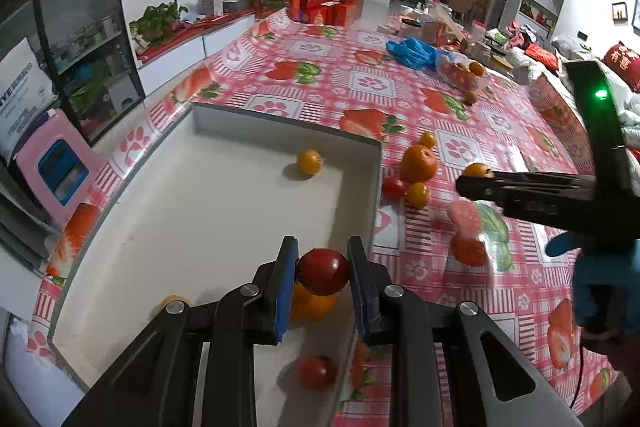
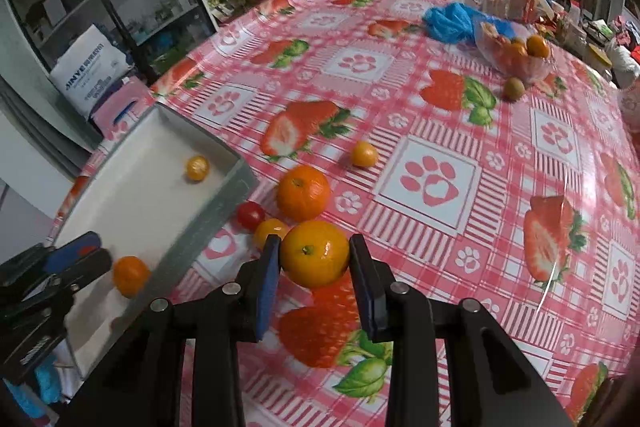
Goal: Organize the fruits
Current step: 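Lower the tomato and tangerine into the white tray and open both grippers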
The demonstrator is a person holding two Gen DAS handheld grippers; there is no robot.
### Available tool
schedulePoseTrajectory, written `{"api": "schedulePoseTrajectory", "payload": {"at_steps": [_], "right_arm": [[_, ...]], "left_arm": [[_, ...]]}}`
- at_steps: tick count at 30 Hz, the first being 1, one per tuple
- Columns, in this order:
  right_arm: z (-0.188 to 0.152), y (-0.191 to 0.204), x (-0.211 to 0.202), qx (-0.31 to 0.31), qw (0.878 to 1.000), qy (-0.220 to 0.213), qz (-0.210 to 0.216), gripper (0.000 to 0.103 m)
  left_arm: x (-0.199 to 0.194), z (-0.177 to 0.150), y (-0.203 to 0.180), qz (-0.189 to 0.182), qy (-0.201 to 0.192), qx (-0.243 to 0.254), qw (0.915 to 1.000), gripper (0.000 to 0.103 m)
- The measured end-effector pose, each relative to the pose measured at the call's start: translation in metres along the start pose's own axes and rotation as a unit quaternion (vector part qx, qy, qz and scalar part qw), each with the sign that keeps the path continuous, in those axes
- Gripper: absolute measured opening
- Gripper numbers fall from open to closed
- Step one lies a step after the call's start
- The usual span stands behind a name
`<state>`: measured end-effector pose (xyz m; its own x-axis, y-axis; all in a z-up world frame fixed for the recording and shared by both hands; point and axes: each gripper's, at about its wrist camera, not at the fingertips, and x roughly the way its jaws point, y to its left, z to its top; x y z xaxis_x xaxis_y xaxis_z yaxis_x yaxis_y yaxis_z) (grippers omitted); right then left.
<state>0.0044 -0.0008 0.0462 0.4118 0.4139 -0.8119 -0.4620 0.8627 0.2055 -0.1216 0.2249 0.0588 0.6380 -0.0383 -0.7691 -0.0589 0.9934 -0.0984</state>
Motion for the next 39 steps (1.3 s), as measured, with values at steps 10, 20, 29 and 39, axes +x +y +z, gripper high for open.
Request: {"api": "schedulePoseTrajectory", "payload": {"at_steps": [10, 20, 29, 39], "right_arm": [[0.013, 0.063, -0.003, -0.051, 0.998, -0.005, 0.025, 0.037], [0.014, 0.113, 0.021, -0.088, 0.995, 0.017, 0.040, 0.037], [0.011, 0.136, 0.041, -0.105, 0.993, 0.041, 0.035, 0.037], [0.009, 0.142, 0.050, -0.110, 0.992, 0.058, 0.030, 0.038]], "left_arm": [[-0.006, -0.007, 0.031, 0.017, -0.011, -0.014, 0.9997, 0.027], [-0.006, -0.012, 0.067, 0.033, -0.016, -0.043, 0.9984, 0.027], [0.000, -0.019, 0.085, 0.031, -0.011, -0.057, 0.9978, 0.027], [0.004, -0.022, 0.095, 0.024, -0.004, -0.070, 0.9973, 0.027]]}}
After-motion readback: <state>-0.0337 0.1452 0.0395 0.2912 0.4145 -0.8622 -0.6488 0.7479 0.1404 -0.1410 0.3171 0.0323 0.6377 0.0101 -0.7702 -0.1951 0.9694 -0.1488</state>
